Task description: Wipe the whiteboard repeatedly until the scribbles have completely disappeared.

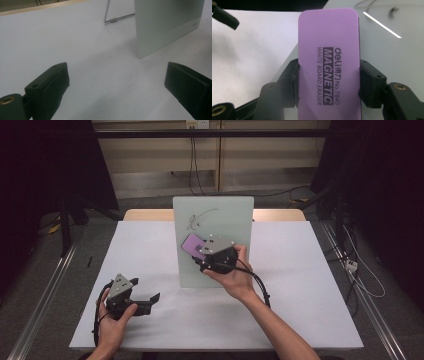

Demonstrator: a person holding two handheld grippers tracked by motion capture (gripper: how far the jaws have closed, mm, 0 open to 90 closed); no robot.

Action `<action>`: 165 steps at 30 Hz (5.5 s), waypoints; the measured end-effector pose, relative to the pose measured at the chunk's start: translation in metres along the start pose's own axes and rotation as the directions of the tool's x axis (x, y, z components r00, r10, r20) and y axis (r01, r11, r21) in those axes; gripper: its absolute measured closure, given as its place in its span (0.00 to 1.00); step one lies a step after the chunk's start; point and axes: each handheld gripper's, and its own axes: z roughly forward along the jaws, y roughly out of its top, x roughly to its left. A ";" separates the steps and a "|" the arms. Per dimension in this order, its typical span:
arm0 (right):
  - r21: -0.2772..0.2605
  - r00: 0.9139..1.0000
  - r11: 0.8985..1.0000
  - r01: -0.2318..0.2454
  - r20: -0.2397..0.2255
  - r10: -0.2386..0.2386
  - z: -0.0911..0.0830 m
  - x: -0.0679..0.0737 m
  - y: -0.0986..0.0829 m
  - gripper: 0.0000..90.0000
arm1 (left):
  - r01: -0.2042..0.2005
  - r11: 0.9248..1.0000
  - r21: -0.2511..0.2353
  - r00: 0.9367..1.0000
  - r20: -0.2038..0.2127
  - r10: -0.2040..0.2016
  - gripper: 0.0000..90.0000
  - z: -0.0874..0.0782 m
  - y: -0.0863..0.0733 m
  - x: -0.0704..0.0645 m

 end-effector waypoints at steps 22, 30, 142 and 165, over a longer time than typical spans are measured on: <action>-0.074 0.987 0.996 -0.051 0.148 0.061 -0.037 -0.055 0.032 0.47 | -0.011 1.000 0.000 1.000 0.003 0.011 0.06 0.000 0.000 -0.001; -0.056 0.993 0.997 -0.047 0.110 0.053 -0.029 -0.045 0.027 0.47 | -0.005 1.000 0.000 1.000 0.006 0.005 0.06 0.001 0.000 -0.002; 0.016 0.999 0.999 0.043 0.027 -0.044 0.022 0.007 0.050 0.47 | -0.004 1.000 -0.010 1.000 0.002 0.004 0.06 -0.002 0.000 -0.001; -0.081 0.981 0.994 -0.071 0.172 0.084 -0.032 -0.040 0.020 0.47 | -0.006 1.000 -0.012 1.000 0.000 0.006 0.07 -0.003 0.000 -0.001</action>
